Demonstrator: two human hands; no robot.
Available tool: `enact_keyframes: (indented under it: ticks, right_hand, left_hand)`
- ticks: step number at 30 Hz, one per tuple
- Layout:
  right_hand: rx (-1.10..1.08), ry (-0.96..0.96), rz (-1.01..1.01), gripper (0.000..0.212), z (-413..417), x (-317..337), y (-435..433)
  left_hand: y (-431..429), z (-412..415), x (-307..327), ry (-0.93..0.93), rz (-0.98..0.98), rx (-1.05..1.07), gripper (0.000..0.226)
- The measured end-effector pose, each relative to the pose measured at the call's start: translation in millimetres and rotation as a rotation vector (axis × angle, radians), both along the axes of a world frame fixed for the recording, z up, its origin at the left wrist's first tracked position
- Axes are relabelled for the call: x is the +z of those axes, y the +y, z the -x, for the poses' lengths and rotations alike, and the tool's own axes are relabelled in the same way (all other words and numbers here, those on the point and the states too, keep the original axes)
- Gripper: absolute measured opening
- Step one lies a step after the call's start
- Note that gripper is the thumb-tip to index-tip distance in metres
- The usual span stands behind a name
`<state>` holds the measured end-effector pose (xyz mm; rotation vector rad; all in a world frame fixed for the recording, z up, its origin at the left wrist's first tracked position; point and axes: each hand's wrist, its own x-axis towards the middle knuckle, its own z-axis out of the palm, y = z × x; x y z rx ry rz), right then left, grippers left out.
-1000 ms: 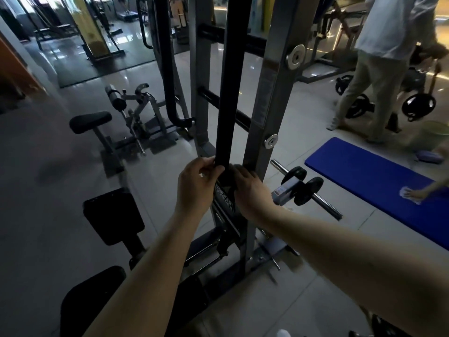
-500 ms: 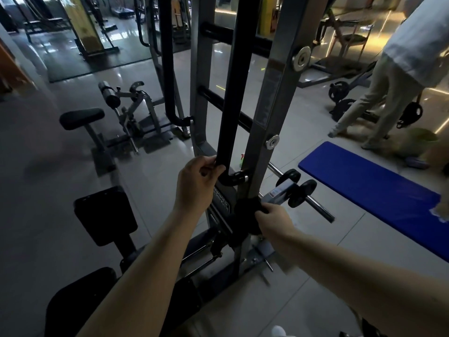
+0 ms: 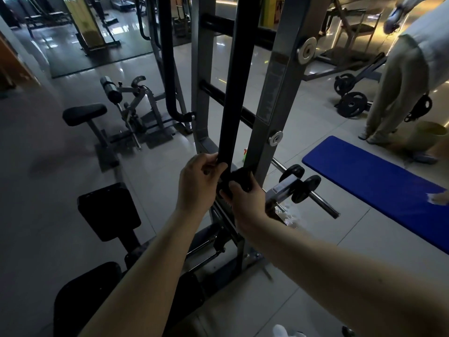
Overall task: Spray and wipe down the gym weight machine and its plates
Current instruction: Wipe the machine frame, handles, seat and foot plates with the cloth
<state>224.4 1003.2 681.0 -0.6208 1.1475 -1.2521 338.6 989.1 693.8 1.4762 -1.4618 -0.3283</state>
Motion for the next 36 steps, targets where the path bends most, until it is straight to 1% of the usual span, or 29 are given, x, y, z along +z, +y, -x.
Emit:
enact_keyframes:
  ticks: [2,3,4,6,10,12,15,19,21,23,25,26,27,28,30,32,33,36]
  right_hand:
    - [-0.039,-0.005,0.022,0.051,-7.9,-11.2,-2.5]
    - [-0.043,0.011,0.031,0.058,-9.8,-16.2,-3.4]
    - [-0.040,0.037,0.052,0.061,-10.2,-19.4,-3.8]
    - [-0.020,0.053,0.089,0.060,-6.3,-23.1,-6.5]
    - [0.021,-0.002,0.075,0.061,3.8,-24.2,-12.2]
    - [0.038,0.036,0.069,0.060,5.8,-26.0,-12.9]
    - [0.105,0.229,0.111,0.053,18.3,-24.7,-10.3]
    - [0.426,0.574,0.244,0.041,63.3,-8.3,-10.3]
    - [0.433,0.703,0.349,0.036,79.3,7.0,-12.3]
    - [0.380,0.830,0.472,0.041,82.7,25.5,-18.4]
    - [0.428,1.067,0.589,0.042,74.3,40.2,-24.9]
    - [0.503,1.188,0.606,0.036,67.8,43.3,-29.4]
    - [0.594,1.282,0.582,0.028,60.7,43.9,-35.5]
    - [0.682,1.340,0.527,0.020,54.5,43.1,-42.1]
    - [0.787,1.370,0.443,0.007,46.8,38.5,-52.1]
    - [0.760,1.374,0.454,0.007,43.3,31.3,-58.0]
    - [0.718,1.394,0.473,0.009,41.5,26.9,-55.5]
    - [0.535,1.448,0.534,0.035,37.9,0.9,-37.4]
  left_hand:
    - [-0.4,0.2,-0.5,0.003,-0.011,0.003,0.023]
    - [0.1,0.5,-0.4,0.005,-0.015,0.001,0.023]
    - [0.9,1.0,0.0,0.006,-0.016,0.001,0.023]
    - [1.7,1.8,0.3,0.015,-0.015,0.003,0.022]
    - [3.6,4.5,0.3,0.072,-0.010,0.004,0.019]
    - [4.9,5.9,0.0,0.079,-0.011,0.003,0.018]
    - [6.0,7.4,0.0,0.089,-0.028,0.011,0.016]
    - [5.6,8.7,1.3,0.077,-0.022,0.027,0.022]
    - [5.4,9.4,2.0,0.070,-0.012,0.033,0.022]
    - [4.1,10.2,1.0,0.076,0.004,0.042,0.021]
    - [2.6,9.9,-2.5,0.088,0.012,0.042,0.022]
    - [2.8,9.6,-3.7,0.093,0.012,0.042,0.023]
    - [2.9,8.8,-4.4,0.092,0.014,0.043,0.023]
    - [2.5,7.8,-4.5,0.092,0.019,0.044,0.023]
    - [1.7,6.9,-3.0,0.092,0.023,0.038,0.021]
    - [1.1,7.0,-0.3,0.083,0.015,0.035,0.019]
    - [1.0,6.9,0.3,0.082,0.012,0.036,0.018]
    - [0.5,5.5,-3.1,0.078,0.009,0.041,0.019]
